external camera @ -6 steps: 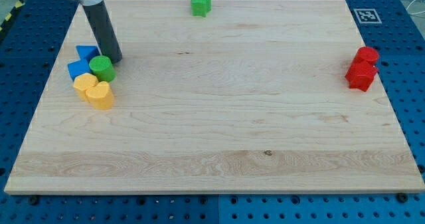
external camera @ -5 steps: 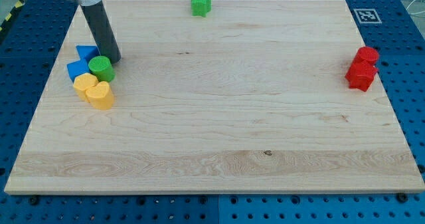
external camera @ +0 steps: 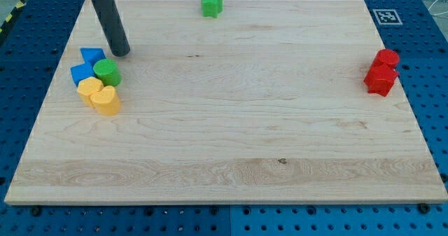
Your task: Slide your arm towards red circle
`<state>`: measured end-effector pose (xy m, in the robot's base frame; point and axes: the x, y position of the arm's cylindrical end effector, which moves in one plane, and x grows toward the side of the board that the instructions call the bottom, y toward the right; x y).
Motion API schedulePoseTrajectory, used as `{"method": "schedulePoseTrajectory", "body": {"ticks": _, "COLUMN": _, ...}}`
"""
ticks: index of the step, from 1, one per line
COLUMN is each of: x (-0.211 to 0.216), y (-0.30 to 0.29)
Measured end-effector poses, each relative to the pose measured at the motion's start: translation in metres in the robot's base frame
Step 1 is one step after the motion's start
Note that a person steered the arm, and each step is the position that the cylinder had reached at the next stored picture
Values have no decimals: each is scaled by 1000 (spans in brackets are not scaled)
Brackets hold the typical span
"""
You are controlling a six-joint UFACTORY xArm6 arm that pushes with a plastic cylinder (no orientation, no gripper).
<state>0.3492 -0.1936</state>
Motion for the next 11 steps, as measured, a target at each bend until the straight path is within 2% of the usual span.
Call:
{"method": "schedulePoseTrajectory", "body": {"ticks": 3, "x": -9, "y": 0}}
{"method": "schedulePoseTrajectory", "body": {"ticks": 4, "x": -8, "y": 20}}
{"method": "schedulePoseTrajectory", "body": {"ticks": 6, "x": -22, "y": 130}}
{"method": "schedulePoseTrajectory", "body": {"ticks": 10, "x": -25, "y": 467}}
{"method": "schedulePoseTrajectory", "body": {"ticks": 11, "x": 17, "y": 524}}
